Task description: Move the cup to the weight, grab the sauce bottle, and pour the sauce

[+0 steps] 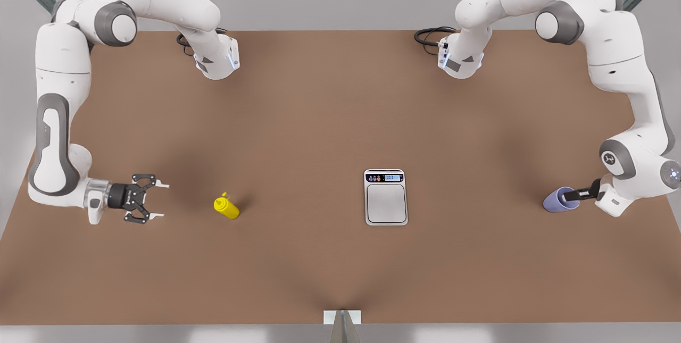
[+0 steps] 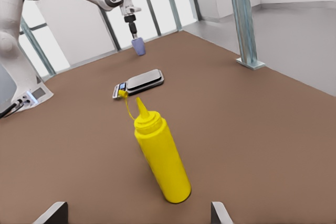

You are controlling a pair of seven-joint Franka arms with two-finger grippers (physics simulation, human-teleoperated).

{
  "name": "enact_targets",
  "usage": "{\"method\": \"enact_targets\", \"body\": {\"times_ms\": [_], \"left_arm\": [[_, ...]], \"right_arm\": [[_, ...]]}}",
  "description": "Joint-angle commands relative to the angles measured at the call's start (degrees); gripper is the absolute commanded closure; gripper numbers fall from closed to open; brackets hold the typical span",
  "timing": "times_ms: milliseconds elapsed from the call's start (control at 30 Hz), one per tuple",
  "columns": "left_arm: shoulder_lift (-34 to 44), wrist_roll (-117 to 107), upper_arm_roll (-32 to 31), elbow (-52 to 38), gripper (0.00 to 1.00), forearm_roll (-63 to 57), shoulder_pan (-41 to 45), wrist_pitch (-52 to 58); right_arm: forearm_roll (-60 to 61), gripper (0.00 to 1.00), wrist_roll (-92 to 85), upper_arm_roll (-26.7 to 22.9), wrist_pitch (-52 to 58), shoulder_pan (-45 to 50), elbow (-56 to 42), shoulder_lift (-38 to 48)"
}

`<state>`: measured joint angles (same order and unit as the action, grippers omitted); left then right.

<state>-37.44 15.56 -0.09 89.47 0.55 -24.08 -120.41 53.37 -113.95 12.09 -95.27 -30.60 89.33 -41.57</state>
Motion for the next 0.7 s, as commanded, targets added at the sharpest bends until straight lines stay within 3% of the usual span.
{"method": "enact_targets", "body": {"times_ms": [0,133,300,367,433,467,667], "left_arm": [[0.0,0.0,0.0,0.0,0.0,0.0,0.0,0.0],[-0.3,0.0,0.1,0.0,0.0,0.0,-0.1,-0.1],[-2.5,0.0,0.1,-0.1,0.01,0.0,-0.1,-0.5],[-3.2,0.1,0.1,-0.1,0.13,0.0,-0.1,-0.5],[-3.2,0.1,0.1,-0.2,0.43,0.0,-0.6,-0.5],[-3.2,0.1,0.1,-0.2,0.51,0.0,-0.7,-0.5],[-3.5,0.0,0.1,-0.3,0.71,0.1,-0.7,-0.5]], "right_arm": [[0.9,0.0,-1.2,0.0,0.0,0.0,0.3,0.0],[7.2,0.0,-17.3,0.0,-0.1,1.2,0.5,-2.9],[10.2,0.0,-25.3,0.0,-0.1,2.3,0.4,-10.1],[10.8,0.0,-26.3,0.0,-0.1,3.4,0.5,-10.5],[11.4,0.0,-26.2,0.0,-0.2,3.9,1.5,-10.6],[12.1,0.0,-26.3,-0.1,-0.2,4.7,2.3,-10.6],[13.5,0.0,-27.6,-0.1,-1.1,7.9,2.7,-10.6]]}}
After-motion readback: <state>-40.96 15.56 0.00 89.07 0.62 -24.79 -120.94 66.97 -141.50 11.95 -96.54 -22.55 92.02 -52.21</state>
